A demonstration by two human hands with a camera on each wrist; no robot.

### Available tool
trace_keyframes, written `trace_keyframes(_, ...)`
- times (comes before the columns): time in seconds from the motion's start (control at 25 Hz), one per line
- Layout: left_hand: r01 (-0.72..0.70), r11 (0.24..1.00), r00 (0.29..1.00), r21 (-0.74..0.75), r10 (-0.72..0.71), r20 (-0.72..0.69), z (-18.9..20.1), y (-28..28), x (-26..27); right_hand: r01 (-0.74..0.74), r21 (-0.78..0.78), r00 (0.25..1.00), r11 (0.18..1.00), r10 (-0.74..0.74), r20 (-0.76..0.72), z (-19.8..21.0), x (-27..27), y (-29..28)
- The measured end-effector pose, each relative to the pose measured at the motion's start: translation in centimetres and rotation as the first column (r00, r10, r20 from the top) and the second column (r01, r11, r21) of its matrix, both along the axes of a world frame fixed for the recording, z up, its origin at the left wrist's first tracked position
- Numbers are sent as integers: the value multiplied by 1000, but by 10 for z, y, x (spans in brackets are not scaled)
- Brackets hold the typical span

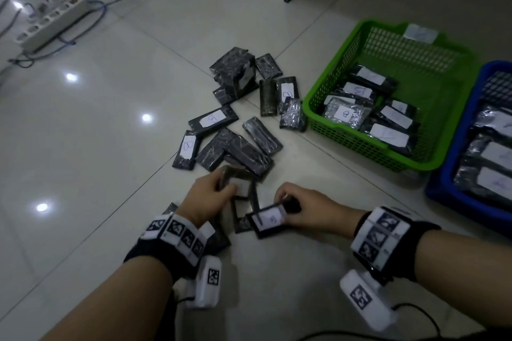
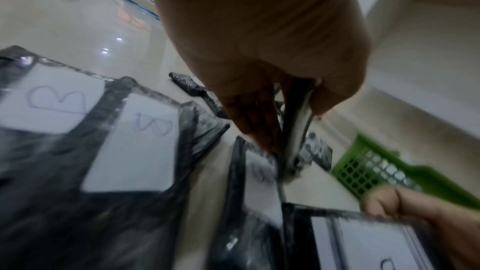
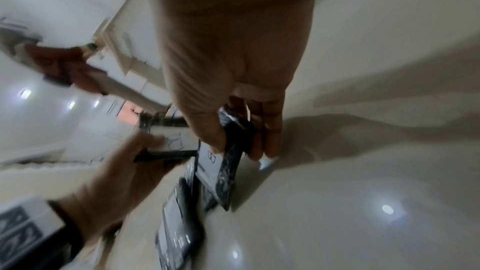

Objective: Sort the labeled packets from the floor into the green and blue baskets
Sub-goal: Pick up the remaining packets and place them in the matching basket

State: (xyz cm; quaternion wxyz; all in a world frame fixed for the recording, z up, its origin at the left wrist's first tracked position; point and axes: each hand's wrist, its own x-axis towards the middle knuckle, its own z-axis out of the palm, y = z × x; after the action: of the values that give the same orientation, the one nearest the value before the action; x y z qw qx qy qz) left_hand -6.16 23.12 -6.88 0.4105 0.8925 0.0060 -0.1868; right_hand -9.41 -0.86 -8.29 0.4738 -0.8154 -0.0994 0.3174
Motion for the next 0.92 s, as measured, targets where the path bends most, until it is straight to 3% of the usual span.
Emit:
trace_keyframes(0.08, -285, 923, 951, -258, 239, -196, 8, -11, 15, 316, 193, 941, 929, -281, -187, 14, 12, -10)
trace_keyframes(0.16, -430, 760, 893, -487, 279, -354, 19, -24, 26, 498, 245, 859, 832, -435, -270, 29, 24, -22)
trace_keyframes(0.24, -440, 678, 891, -589, 247, -381, 31, -37, 40, 575, 265, 815, 774, -513, -270, 44, 35, -33)
trace_keyframes(0.36, -393, 630, 916, -669, 206, -344, 48, -64, 71, 674, 286, 738, 681, -629, -242, 65, 46, -51)
trace_keyframes(0.48, -325, 627, 940, -708, 130, -316, 68, -97, 104, 755, 323, 642, 570, -742, -193, 83, 56, -63)
trace_keyframes(0.68, -123, 702, 965, -702, -81, -249, 90, -137, 162, 865, 309, 447, 396, -887, -116, 115, 79, -72)
trace_keyframes(0.76, -100, 727, 965, -679, -95, -244, 95, -142, 177, 890, 275, 408, 364, -904, -125, 127, 86, -72)
trace_keyframes(0.92, -185, 740, 960, -647, -4, -279, 105, -141, 181, 913, 112, 400, 393, -916, -39, 160, 97, -80)
